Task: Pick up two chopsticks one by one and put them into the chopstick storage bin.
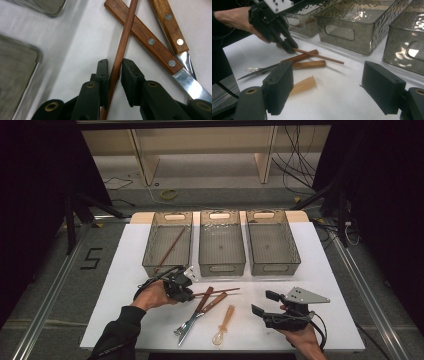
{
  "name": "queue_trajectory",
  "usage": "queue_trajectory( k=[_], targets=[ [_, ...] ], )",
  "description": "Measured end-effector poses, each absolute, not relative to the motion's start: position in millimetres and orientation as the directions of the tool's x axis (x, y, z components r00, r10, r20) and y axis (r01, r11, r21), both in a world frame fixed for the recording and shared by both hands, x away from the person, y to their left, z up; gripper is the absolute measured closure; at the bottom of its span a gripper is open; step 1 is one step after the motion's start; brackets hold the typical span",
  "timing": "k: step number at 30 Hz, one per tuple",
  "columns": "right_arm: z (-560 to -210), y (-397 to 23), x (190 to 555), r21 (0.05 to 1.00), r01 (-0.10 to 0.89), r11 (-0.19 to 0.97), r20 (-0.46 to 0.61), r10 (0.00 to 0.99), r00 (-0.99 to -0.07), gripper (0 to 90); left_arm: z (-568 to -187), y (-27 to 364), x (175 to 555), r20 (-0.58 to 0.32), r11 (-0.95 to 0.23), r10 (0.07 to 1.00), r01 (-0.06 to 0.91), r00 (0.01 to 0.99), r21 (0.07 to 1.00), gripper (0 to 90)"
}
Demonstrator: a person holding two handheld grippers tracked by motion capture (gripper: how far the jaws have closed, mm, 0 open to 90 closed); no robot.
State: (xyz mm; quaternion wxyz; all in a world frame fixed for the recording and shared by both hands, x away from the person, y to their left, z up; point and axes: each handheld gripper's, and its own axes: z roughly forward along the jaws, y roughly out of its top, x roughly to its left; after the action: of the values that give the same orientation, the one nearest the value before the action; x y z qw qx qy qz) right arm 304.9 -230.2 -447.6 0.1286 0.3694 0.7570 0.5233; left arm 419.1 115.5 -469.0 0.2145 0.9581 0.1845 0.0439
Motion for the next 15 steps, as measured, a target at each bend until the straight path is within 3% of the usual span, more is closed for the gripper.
queue_trajectory(
  k=[3,15],
  targets=[
    [-447.5,-230.2,304.8,0.888,0.423,0.180,0.190,0.694,-0.695,26.3,-469.3,114.3,417.5,0.021,-0.848,0.351,0.308,0.936,0.430,81.2],
    [-447.4,-230.6,304.5,0.889,0.421,0.180,0.188,0.695,-0.694,26.4,-462.1,117.2,413.1,0.050,-0.850,0.304,0.247,0.952,0.466,83.0]
  ],
)
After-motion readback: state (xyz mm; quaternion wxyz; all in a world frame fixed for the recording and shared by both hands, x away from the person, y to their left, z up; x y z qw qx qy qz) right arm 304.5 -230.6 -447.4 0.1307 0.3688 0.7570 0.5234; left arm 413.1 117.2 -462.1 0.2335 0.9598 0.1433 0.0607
